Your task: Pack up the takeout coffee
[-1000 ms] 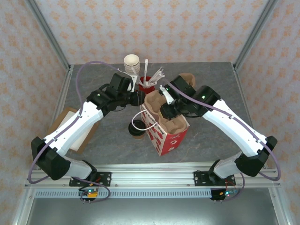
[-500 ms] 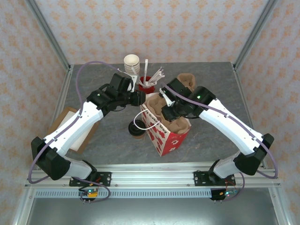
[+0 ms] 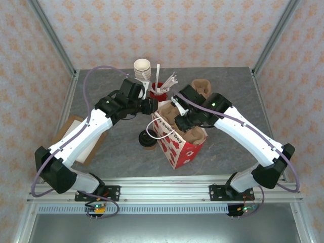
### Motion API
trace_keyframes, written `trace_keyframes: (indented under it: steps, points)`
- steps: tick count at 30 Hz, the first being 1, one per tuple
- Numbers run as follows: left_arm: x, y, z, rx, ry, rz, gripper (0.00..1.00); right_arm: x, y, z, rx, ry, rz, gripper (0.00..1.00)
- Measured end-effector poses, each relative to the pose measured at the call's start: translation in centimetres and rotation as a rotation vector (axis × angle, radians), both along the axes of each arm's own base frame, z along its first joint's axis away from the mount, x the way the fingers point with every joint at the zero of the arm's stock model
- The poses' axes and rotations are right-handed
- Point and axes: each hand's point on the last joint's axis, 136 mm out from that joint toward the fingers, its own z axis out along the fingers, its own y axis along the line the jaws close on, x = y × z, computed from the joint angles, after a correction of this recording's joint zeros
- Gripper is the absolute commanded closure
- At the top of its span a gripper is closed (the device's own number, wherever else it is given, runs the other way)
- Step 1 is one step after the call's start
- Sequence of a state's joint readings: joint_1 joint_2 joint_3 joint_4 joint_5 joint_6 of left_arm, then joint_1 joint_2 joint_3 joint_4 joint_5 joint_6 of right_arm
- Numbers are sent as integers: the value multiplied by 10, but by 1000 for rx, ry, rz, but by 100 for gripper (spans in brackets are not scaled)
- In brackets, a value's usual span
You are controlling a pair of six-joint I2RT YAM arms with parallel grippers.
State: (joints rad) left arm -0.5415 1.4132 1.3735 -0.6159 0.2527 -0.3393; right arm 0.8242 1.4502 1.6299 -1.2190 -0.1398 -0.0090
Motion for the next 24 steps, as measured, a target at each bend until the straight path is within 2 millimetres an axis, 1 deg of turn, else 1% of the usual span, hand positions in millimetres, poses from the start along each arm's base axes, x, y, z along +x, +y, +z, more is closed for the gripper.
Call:
trace_keyframes:
  steps: [15, 24]
  points:
    - [0, -1, -1, 1, 3, -2, 59, -4, 1, 5, 10, -9, 48, 78]
    - [2, -2, -5, 5, 11, -3, 59, -7, 1, 8, 26, -11, 60, 78]
